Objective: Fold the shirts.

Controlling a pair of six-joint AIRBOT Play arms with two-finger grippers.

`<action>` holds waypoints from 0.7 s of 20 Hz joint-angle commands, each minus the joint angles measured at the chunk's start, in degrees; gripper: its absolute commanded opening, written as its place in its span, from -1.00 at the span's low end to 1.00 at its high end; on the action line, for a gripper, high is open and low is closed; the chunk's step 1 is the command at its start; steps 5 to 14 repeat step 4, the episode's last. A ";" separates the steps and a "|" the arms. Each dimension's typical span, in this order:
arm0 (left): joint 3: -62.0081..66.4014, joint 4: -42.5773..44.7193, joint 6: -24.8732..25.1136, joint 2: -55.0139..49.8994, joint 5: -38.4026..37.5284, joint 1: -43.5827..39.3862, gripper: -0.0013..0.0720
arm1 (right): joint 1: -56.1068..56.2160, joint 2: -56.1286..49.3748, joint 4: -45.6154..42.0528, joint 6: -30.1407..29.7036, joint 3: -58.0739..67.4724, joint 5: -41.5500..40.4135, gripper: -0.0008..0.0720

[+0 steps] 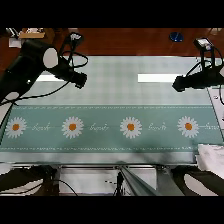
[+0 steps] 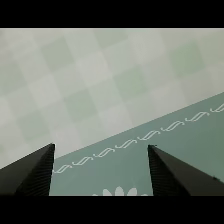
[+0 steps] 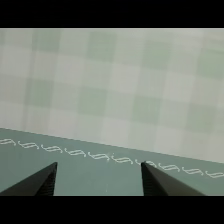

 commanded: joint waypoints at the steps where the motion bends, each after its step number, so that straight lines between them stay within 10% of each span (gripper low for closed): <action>1: 0.04 0.00 0.00 -0.02 0.04 -0.02 1.00 | 0.07 -0.04 0.04 0.00 0.04 0.02 0.64; 14: 0.04 0.00 0.00 -0.02 0.04 -0.02 1.00 | 0.07 -0.04 0.04 0.00 0.04 0.02 0.64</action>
